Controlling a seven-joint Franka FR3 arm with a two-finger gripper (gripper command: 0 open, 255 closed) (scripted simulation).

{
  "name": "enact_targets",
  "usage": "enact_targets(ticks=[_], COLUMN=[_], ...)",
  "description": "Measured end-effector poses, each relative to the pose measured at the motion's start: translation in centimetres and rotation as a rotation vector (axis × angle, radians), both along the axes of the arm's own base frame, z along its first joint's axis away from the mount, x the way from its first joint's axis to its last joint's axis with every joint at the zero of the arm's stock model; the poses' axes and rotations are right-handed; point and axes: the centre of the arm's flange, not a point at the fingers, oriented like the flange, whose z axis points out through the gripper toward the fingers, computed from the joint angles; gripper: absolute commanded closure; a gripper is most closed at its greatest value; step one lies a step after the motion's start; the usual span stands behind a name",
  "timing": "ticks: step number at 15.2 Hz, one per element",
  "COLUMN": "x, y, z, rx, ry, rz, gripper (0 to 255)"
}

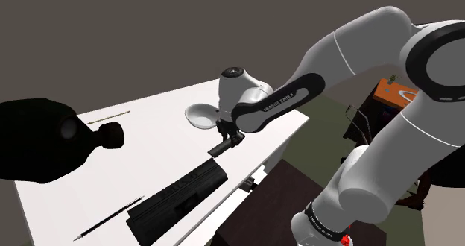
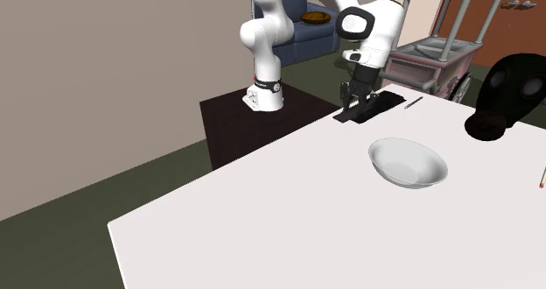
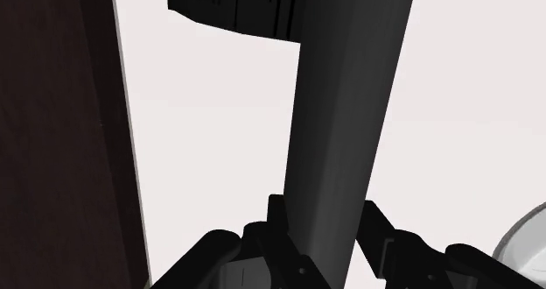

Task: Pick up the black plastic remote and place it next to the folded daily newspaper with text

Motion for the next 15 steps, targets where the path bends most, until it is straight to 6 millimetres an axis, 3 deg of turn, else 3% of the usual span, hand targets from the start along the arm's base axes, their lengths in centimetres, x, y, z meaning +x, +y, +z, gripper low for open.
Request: enact_targets(ticks=[11, 15], x=[0.1, 0.1], y=[-0.1, 0.0], z=[-5.8, -6.4], rx=[0.000, 0.001], ry=[-0.003, -0.006], rz=[-0.001, -0.001], gripper=[255, 255])
